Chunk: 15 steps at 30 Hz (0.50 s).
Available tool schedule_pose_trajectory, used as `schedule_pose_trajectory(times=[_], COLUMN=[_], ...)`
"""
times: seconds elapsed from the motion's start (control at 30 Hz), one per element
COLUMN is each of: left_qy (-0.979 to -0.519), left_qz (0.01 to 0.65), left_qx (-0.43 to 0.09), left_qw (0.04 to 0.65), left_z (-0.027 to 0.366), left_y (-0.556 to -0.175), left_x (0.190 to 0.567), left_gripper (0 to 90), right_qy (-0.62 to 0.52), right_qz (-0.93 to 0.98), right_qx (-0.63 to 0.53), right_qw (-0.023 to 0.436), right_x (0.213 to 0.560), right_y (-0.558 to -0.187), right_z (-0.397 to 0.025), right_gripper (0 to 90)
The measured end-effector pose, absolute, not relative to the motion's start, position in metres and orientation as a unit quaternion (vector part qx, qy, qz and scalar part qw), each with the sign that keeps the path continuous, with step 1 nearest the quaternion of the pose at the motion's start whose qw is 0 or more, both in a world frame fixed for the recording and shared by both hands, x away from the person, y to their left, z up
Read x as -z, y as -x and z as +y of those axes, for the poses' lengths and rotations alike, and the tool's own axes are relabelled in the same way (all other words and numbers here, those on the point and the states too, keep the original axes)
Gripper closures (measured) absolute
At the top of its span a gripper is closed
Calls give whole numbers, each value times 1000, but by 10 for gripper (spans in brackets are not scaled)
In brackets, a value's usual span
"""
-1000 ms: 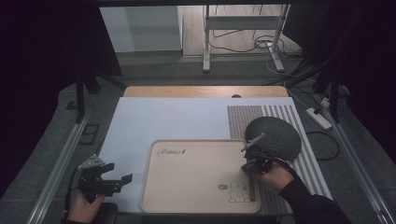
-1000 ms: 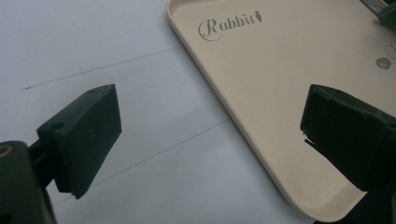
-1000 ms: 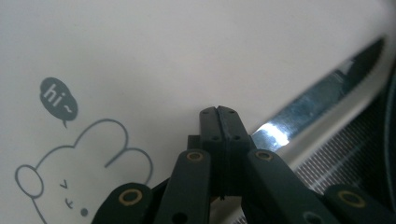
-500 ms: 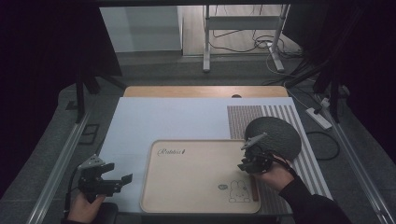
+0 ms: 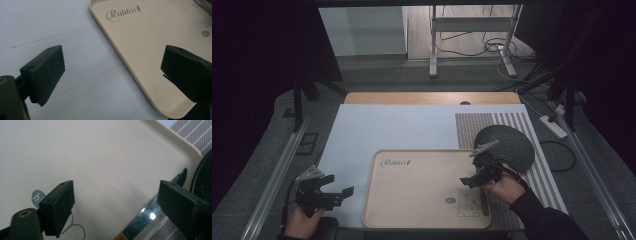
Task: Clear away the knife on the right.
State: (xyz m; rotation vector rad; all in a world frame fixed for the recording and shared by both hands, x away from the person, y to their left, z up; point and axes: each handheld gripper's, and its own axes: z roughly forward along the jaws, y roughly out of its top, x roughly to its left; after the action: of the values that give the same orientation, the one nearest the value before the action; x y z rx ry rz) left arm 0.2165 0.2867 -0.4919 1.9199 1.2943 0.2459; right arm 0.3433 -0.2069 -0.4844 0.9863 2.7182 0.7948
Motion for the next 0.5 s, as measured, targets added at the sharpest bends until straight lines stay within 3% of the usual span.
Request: schedule_pose_trajectory(times=[0.3,0.5], left_qy=[-757,-756], left_qz=[511,511], left_qx=[-97,-97], left_qw=[396,396], left_z=[287,287], left_y=[-216,-216], left_x=[492,492], left_gripper=[59,60], right_qy=[-302,-302], right_qz=[909,906], right_qx=[-267,-274], right_qw=[110,115], right_x=[482,480], right_y=[-333,-329], right_z=[-203,-209], right_gripper=[0,0])
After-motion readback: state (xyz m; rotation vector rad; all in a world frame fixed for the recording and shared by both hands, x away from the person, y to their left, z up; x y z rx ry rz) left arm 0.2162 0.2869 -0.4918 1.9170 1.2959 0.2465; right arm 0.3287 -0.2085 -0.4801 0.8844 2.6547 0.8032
